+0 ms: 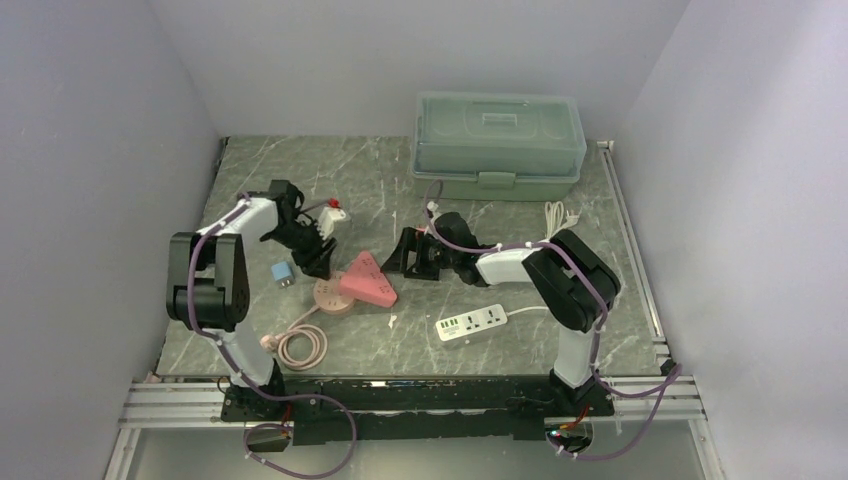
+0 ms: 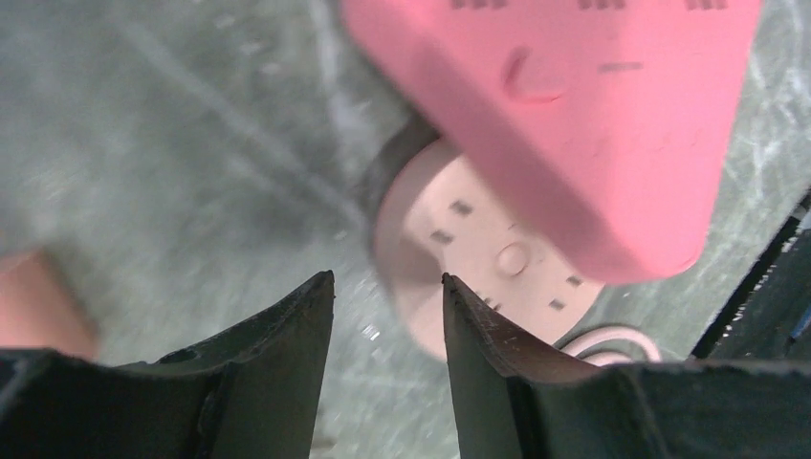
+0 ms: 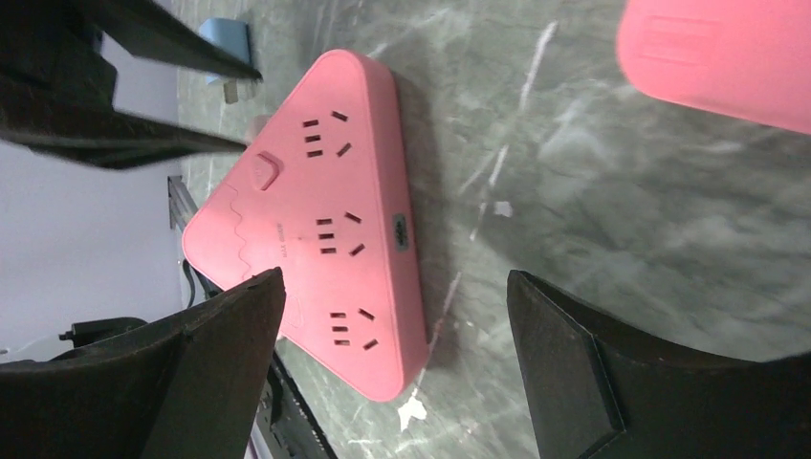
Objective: Insert the plug
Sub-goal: Move the socket to the center of the board, then pick up the plug from the center of the board.
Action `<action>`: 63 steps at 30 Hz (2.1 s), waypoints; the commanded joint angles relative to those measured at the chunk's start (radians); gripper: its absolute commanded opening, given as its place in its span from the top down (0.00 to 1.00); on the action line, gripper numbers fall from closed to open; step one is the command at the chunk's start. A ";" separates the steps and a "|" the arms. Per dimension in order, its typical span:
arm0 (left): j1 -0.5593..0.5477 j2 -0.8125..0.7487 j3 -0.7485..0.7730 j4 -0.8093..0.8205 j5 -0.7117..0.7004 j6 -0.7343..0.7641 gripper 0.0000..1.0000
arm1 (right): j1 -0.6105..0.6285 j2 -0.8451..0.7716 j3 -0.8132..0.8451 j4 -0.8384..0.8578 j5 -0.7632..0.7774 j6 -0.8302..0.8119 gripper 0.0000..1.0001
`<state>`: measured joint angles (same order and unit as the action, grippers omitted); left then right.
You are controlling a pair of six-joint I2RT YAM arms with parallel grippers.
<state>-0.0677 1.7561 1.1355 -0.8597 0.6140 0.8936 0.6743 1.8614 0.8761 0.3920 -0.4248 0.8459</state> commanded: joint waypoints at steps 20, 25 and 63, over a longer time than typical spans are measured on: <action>-0.136 -0.186 0.063 -0.126 0.085 -0.237 0.38 | 0.064 0.122 0.028 0.008 -0.004 0.002 0.10; -0.136 -0.199 0.022 -0.111 0.002 -0.204 0.41 | 0.063 0.120 0.015 0.025 -0.011 0.011 0.10; -0.149 -0.198 -0.047 -0.017 0.039 -0.231 0.10 | 0.044 0.172 -0.003 0.162 -0.109 0.082 0.12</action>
<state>-0.2157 1.5700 1.0485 -0.8787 0.5938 0.6888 0.7158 1.9957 0.9092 0.6266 -0.5491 0.9428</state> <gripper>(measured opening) 0.907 0.886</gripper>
